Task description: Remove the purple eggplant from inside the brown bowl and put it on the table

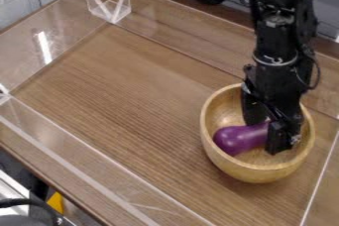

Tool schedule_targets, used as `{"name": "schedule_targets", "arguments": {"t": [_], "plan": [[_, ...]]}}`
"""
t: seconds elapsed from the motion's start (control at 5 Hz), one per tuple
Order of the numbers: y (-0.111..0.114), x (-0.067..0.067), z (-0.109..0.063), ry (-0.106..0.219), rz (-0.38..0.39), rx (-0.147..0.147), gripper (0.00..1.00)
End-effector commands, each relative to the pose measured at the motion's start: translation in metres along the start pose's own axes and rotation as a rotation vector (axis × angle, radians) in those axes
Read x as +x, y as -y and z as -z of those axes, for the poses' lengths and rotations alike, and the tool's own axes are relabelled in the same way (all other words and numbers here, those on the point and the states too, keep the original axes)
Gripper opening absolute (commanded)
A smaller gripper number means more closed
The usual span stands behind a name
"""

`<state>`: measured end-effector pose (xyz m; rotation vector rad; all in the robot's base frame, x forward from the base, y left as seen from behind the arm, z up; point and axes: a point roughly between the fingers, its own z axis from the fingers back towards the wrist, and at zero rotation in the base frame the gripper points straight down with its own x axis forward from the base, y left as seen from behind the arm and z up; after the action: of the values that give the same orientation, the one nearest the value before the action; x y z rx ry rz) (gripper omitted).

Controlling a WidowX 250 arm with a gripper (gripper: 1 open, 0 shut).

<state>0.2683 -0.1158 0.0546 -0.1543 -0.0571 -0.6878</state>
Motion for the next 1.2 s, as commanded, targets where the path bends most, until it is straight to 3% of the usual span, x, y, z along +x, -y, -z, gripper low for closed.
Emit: {"name": "schedule_targets", "arguments": {"t": [0.0, 0.2, 0.6, 1.0], "plan": [[0.001, 0.004, -0.013, 0.014, 0.064, 0.014, 1.0], [0.001, 0.004, -0.016, 0.0, 0.106, 0.015, 1.0], [-0.007, -0.021, -0.027, -0.009, 0.114, 0.034, 1.0], [-0.026, -0.033, -0.044, 0.002, 0.041, 0.082, 1.0]]}}
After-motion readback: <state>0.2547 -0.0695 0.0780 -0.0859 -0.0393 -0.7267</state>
